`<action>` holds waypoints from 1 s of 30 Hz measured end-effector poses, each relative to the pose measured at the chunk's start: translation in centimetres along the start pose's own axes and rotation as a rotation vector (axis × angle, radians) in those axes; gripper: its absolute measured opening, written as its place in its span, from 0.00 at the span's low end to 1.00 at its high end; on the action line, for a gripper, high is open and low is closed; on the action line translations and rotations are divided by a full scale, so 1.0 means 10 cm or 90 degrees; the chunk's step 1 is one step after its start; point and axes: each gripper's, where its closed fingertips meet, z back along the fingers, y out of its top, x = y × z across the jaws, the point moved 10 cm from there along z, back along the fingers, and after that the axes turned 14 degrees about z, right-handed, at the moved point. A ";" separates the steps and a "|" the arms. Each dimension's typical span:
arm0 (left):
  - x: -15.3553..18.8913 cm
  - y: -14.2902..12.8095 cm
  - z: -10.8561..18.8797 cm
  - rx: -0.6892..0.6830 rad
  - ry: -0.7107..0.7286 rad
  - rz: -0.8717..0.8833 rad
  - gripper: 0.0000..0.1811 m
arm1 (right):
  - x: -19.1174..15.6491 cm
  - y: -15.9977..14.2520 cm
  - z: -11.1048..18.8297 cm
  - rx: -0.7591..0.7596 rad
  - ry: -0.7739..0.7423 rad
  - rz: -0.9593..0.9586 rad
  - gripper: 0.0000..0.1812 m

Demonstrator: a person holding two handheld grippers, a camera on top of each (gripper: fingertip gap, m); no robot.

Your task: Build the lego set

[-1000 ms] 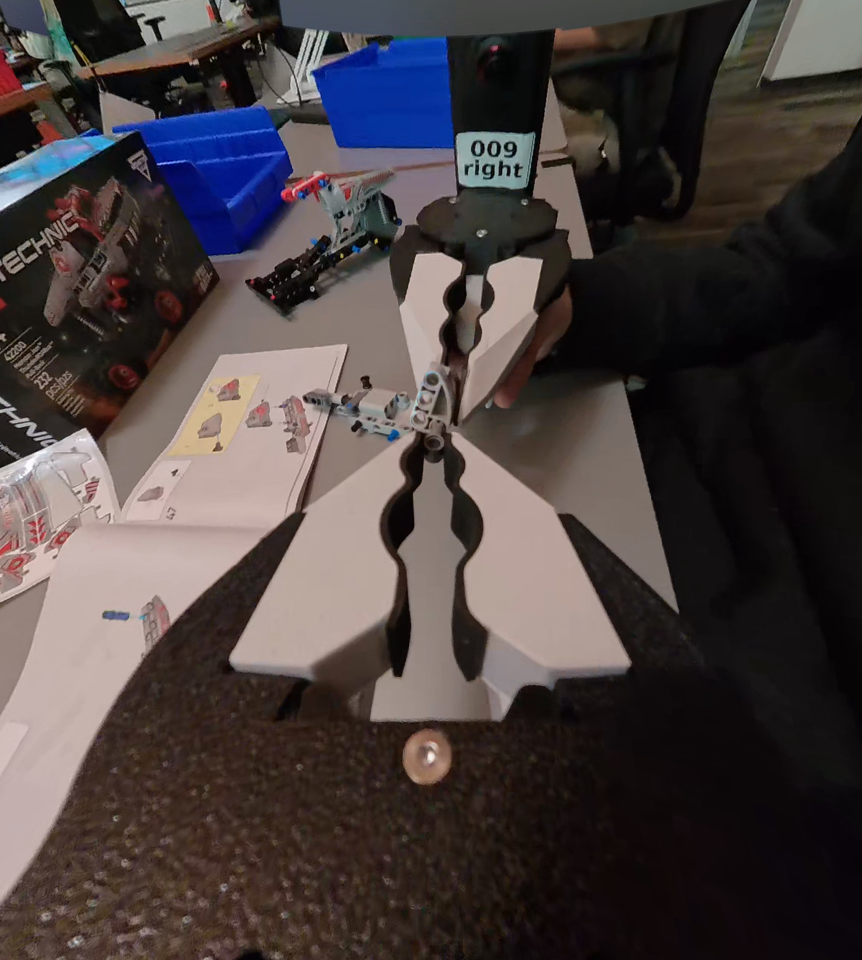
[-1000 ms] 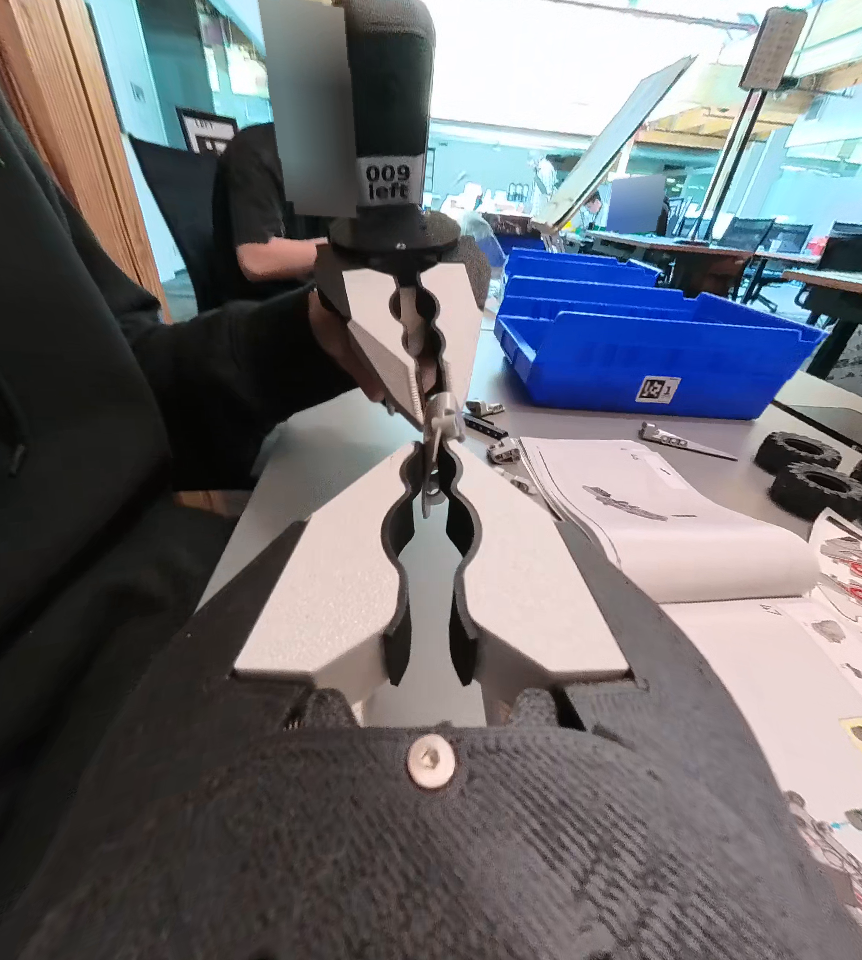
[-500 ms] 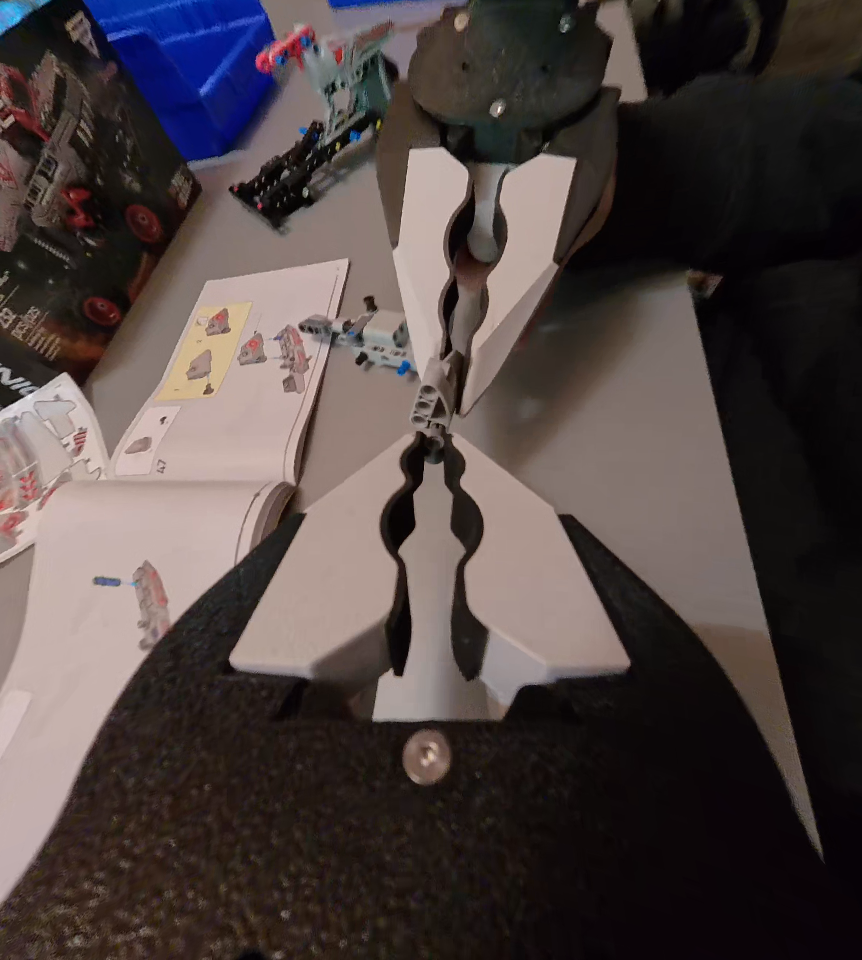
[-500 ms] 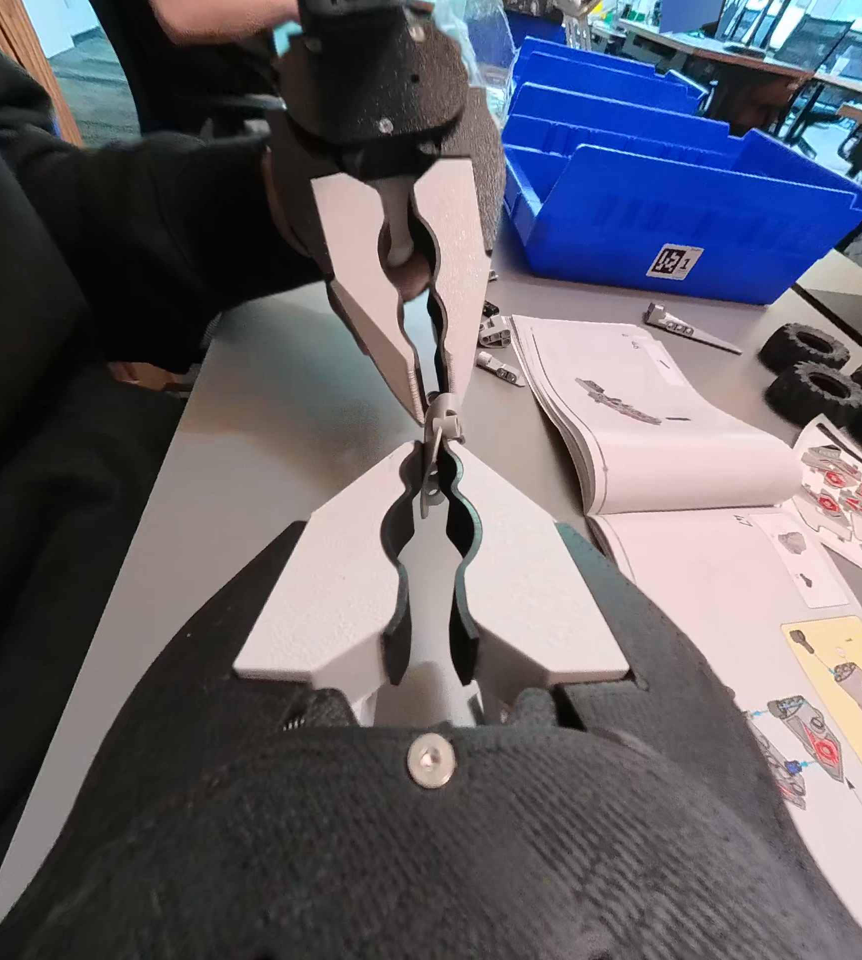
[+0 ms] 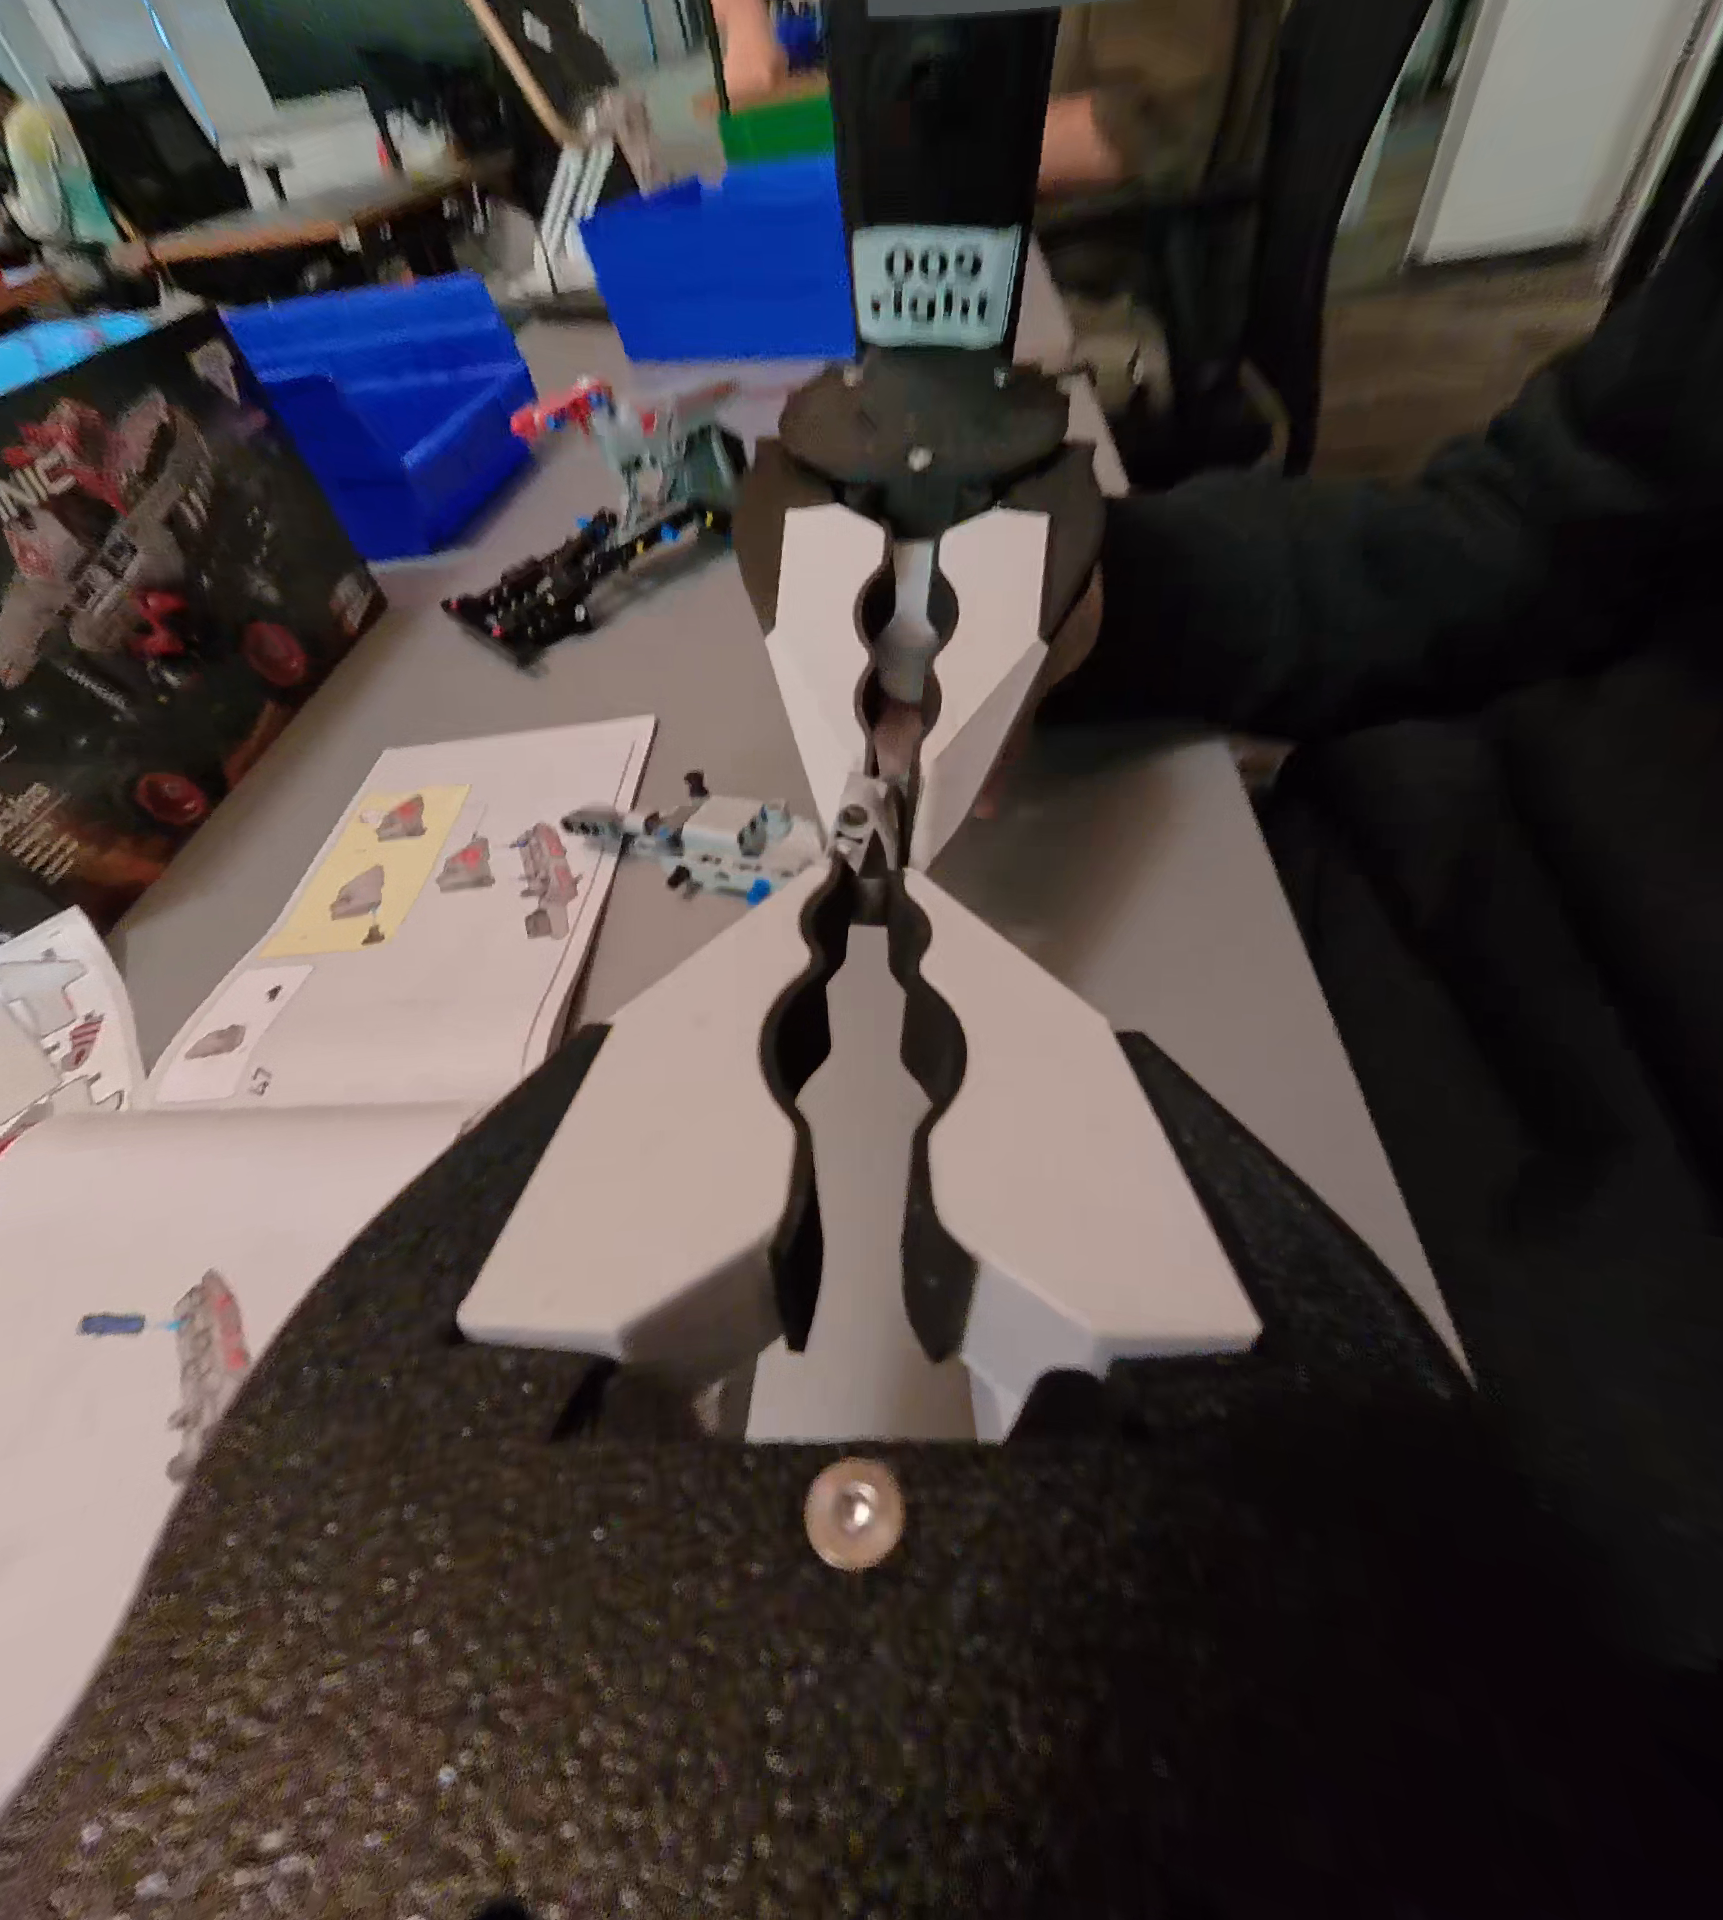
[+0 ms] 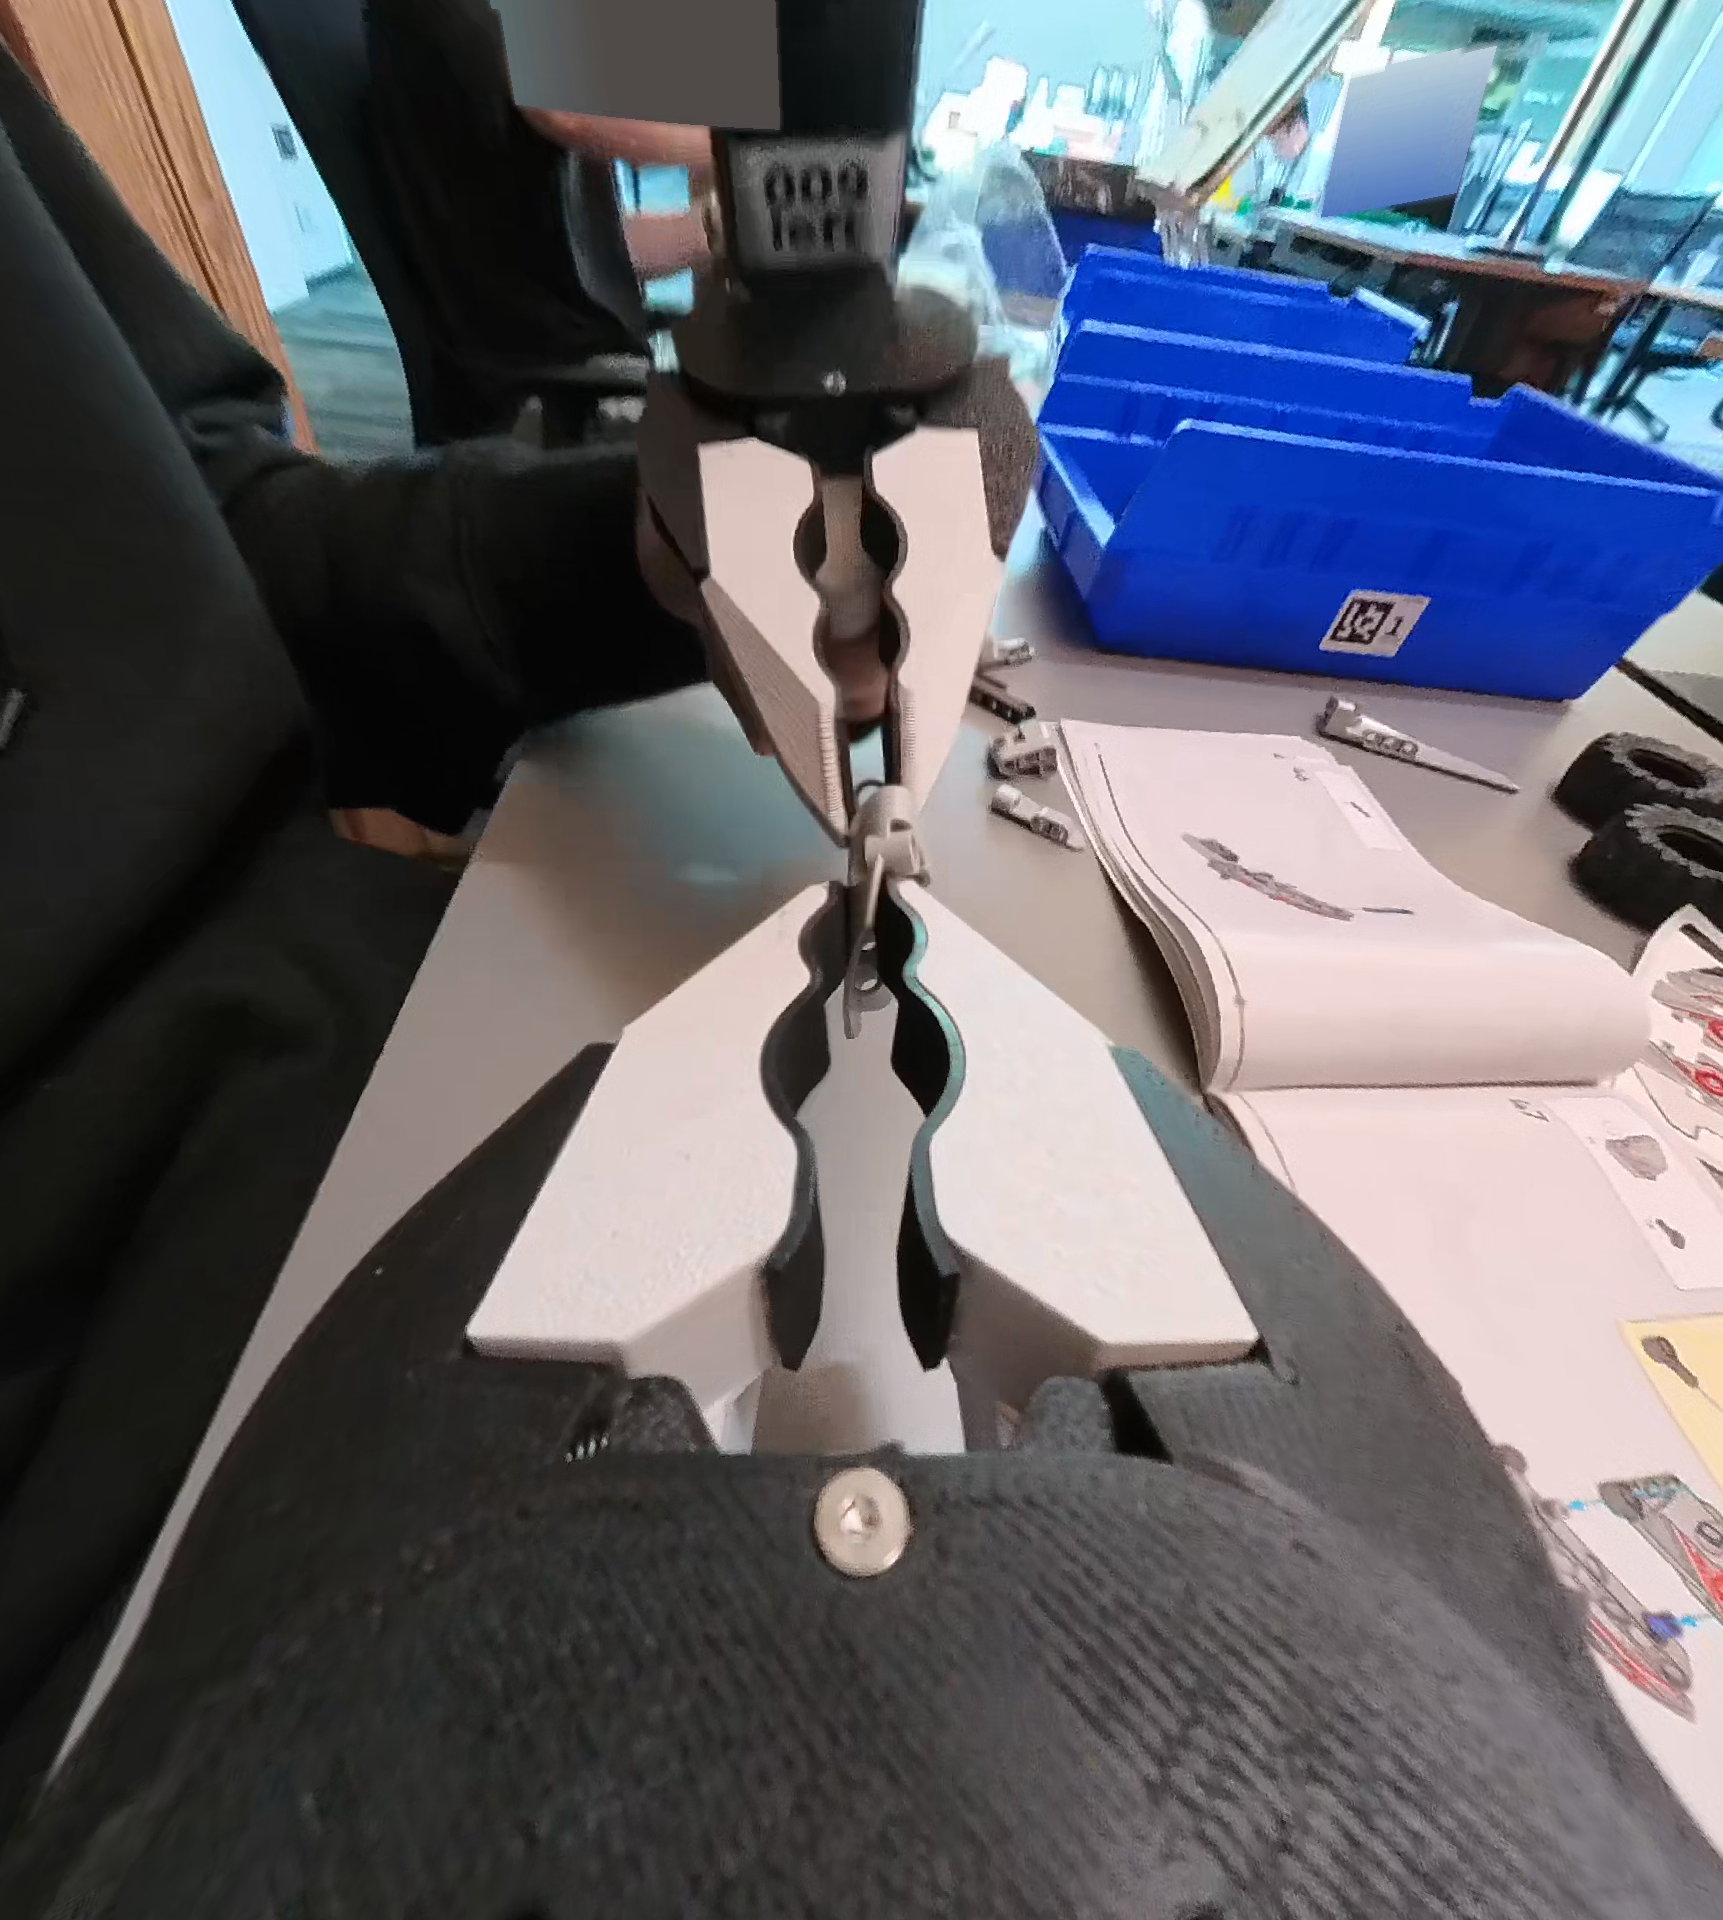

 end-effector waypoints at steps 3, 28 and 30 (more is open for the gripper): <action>-0.03 0.01 0.07 0.123 -0.065 0.046 0.03 | 0.01 0.06 0.03 0.091 -0.009 -0.026 0.02; -0.07 0.11 0.01 0.281 -0.114 0.202 0.03 | 0.03 0.16 0.10 0.233 -0.086 -0.059 0.02; -0.07 0.12 0.00 0.301 -0.122 0.209 0.03 | 0.04 0.17 0.09 0.253 -0.087 -0.076 0.02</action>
